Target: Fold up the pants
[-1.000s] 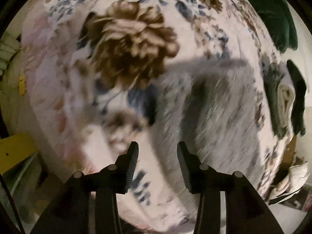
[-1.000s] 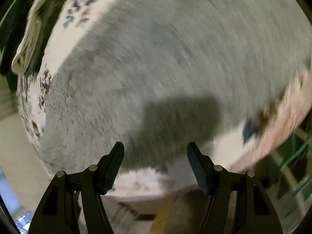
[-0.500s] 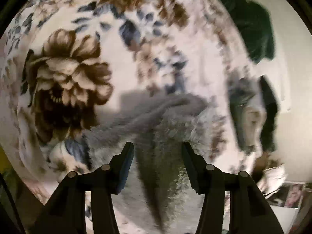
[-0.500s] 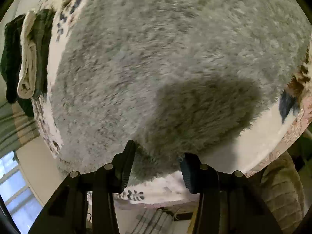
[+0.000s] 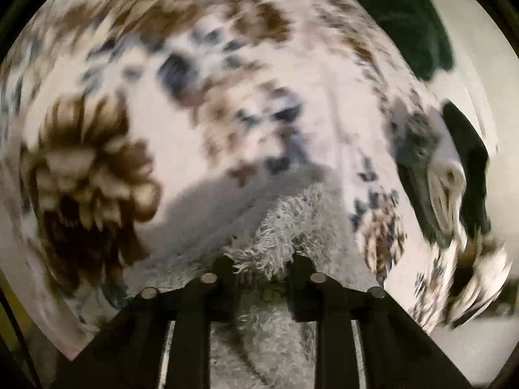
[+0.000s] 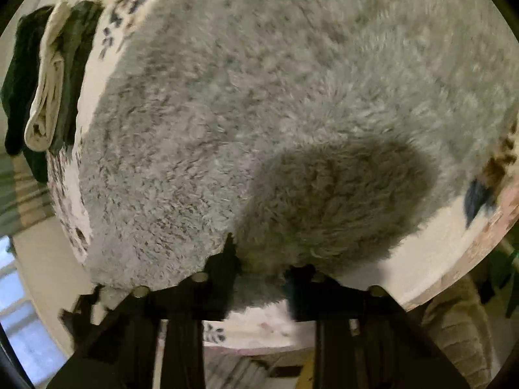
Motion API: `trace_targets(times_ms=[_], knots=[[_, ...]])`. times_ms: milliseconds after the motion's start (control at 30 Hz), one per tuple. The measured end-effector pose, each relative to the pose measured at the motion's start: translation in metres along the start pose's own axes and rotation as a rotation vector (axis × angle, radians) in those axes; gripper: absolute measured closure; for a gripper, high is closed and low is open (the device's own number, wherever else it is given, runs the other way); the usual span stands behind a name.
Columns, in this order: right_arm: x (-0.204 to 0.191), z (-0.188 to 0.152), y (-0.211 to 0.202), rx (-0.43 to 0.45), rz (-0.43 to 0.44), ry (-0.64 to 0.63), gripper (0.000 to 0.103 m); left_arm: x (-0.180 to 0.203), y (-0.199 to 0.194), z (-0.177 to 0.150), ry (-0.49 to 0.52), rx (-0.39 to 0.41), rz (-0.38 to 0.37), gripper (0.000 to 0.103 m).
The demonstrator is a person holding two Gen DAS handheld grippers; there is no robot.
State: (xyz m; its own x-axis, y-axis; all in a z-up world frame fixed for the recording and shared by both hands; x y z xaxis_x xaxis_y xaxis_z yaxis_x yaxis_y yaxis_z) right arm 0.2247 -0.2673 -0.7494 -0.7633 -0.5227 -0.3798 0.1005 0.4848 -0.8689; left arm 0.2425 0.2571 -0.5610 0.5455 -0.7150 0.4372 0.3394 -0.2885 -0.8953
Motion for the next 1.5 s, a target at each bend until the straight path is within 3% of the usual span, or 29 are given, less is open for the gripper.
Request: trace_targets(times_ms=[100,333,467,633,767,833,867,900,933,967,1000,1167,1200,1233,1267,1400,1500], knots=[[-0.010,-0.007,-0.018,0.036,-0.007,-0.057,0.086,0.012,-0.029,-0.008,0.068,0.070,0.007,0.087],[-0.021,-0.028,-0.052,0.072,-0.009,-0.143,0.089,-0.023,-0.074,-0.026,-0.009,0.102,0.010,0.087],[-0.009,-0.040,-0.046,0.026,-0.042,-0.149,0.089,-0.047,-0.058,-0.036,-0.022,0.067,0.079,0.087],[0.005,-0.044,-0.011,-0.042,-0.094,-0.154,0.089,-0.072,-0.019,-0.041,-0.039,-0.041,0.142,0.083],[0.009,-0.047,0.021,-0.174,-0.140,-0.159,0.086,-0.066,-0.018,-0.046,-0.042,-0.074,0.142,0.078],[0.012,-0.050,0.016,-0.198,-0.109,-0.160,0.086,-0.055,-0.027,-0.049,0.008,-0.068,0.175,0.063],[0.015,-0.050,0.007,-0.178,-0.090,-0.155,0.083,-0.052,-0.032,-0.050,0.028,-0.061,0.193,0.054],[0.019,-0.048,-0.005,-0.147,-0.081,-0.142,0.079,-0.048,-0.038,-0.053,0.046,-0.046,0.203,0.035],[0.026,-0.043,-0.020,-0.105,-0.073,-0.113,0.061,-0.043,-0.044,-0.057,0.066,-0.024,0.196,0.023],[0.034,-0.038,-0.032,-0.061,-0.061,-0.074,0.042,-0.039,-0.046,-0.060,0.088,-0.011,0.203,0.020],[0.048,-0.028,-0.049,-0.001,-0.046,-0.008,0.035,-0.038,-0.044,-0.062,0.100,-0.013,0.217,0.019],[0.104,0.026,-0.088,0.169,0.016,0.217,0.033,-0.038,-0.010,-0.074,0.100,-0.071,0.252,0.019],[0.115,0.038,-0.091,0.196,0.011,0.254,0.034,-0.038,0.000,-0.076,0.107,-0.081,0.269,0.019],[0.120,0.045,-0.093,0.216,0.016,0.270,0.056,-0.040,0.007,-0.077,0.112,-0.088,0.286,0.019],[0.121,0.050,-0.093,0.224,0.014,0.269,0.099,-0.041,0.010,-0.079,0.113,-0.093,0.294,0.019],[0.124,0.046,-0.106,0.234,-0.077,0.200,0.098,-0.044,0.020,-0.084,0.123,-0.111,0.314,0.019],[0.141,0.044,-0.092,0.169,-0.057,0.221,0.097,-0.043,0.021,-0.086,0.153,-0.109,0.335,0.019]])
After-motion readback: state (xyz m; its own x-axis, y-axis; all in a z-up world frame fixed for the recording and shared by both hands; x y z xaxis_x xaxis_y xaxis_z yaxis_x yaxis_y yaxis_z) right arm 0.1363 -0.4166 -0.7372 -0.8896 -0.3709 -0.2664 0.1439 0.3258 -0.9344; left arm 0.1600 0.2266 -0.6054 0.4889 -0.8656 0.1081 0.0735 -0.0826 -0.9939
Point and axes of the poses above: each gripper's, at about its wrist camera, not at the fingertips, and y roughly the way its jaws point, x to its right, z to its top, the point moved 4 cm from there along y, roughly the way its jaws point, and after that the axes turned 6 degrees about -x, right-handed, at the moved point
